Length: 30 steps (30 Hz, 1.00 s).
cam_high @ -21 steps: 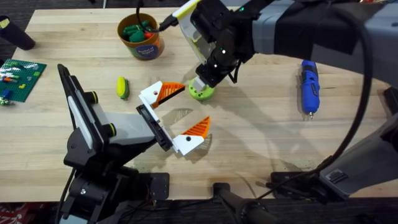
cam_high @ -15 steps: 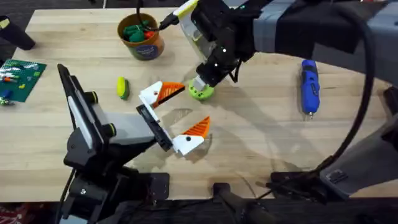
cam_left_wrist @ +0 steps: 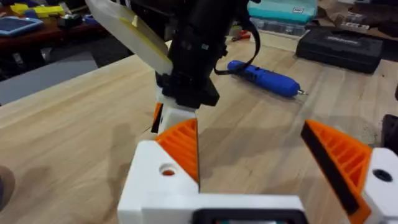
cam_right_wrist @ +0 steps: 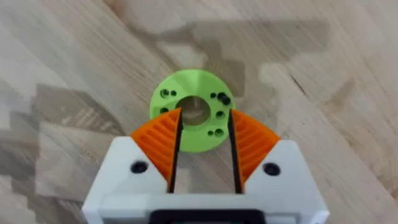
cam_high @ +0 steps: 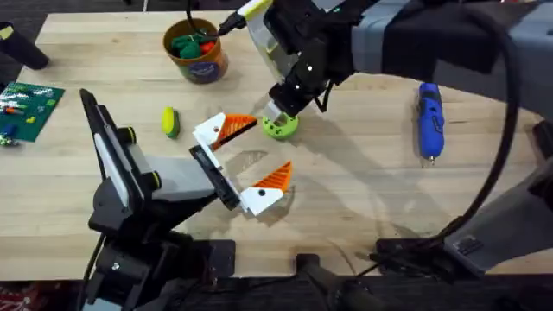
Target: Pick up the gripper from the table and insert it into the empty holder that is missing its gripper. Then pick up a screw, insert it into the mounting hole, and use the screwdriver to tighten it. Finally, clean up the table by picking up the vegetable and placing it into the bucket.
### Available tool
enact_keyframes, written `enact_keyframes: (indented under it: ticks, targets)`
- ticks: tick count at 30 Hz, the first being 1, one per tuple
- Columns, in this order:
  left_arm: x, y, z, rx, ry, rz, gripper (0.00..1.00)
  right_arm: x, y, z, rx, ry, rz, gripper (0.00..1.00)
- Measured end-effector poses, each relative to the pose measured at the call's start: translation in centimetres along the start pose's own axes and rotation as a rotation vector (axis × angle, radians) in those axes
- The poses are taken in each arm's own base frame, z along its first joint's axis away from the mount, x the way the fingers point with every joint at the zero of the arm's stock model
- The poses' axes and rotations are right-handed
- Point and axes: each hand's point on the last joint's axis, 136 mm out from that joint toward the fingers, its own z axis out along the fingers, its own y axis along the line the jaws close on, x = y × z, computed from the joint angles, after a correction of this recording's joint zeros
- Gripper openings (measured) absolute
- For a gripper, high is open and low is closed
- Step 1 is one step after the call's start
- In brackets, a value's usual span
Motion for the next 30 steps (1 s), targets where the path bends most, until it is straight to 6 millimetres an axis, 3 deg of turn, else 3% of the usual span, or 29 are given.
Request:
enact_keyframes:
  ticks: [18,30]
  targets:
    - [0.0,0.0,0.0,0.0,0.0,0.0,0.989,-0.3,-2.4,1.8,0.021,-0.01,0.049,0.455]
    - [0.0,0.0,0.0,0.0,0.0,0.0,0.989,0.0,-2.6,3.2,0.02,0.01,0.052,0.455]
